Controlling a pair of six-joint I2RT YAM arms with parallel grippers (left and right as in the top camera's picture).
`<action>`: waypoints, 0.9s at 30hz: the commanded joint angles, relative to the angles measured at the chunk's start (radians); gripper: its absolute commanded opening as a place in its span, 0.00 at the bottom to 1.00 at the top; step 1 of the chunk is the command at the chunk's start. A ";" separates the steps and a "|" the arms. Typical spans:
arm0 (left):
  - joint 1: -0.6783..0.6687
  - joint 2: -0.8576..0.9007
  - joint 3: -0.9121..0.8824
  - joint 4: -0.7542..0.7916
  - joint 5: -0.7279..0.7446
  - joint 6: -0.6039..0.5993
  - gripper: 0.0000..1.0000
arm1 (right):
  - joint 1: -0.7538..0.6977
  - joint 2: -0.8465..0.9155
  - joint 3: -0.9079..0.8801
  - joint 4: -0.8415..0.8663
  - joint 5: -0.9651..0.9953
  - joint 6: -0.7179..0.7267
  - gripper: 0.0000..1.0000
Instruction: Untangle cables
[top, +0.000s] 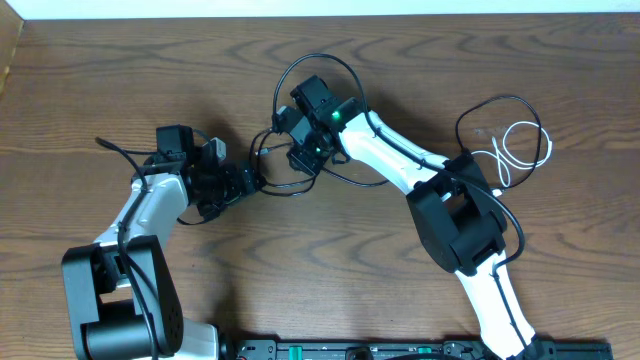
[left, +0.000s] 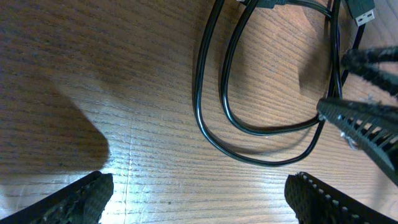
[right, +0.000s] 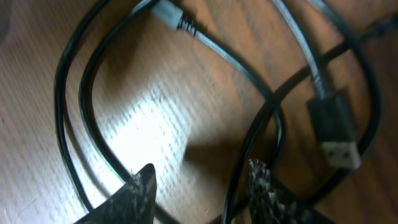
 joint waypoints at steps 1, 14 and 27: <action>0.004 0.006 -0.004 -0.003 -0.006 0.002 0.93 | 0.003 0.012 0.003 -0.026 -0.001 0.000 0.40; 0.004 0.006 -0.004 -0.003 -0.006 0.002 0.93 | 0.043 0.012 0.003 -0.075 -0.001 -0.001 0.28; 0.004 0.006 -0.004 -0.003 -0.006 0.002 0.93 | 0.058 0.013 0.002 -0.073 0.044 0.000 0.29</action>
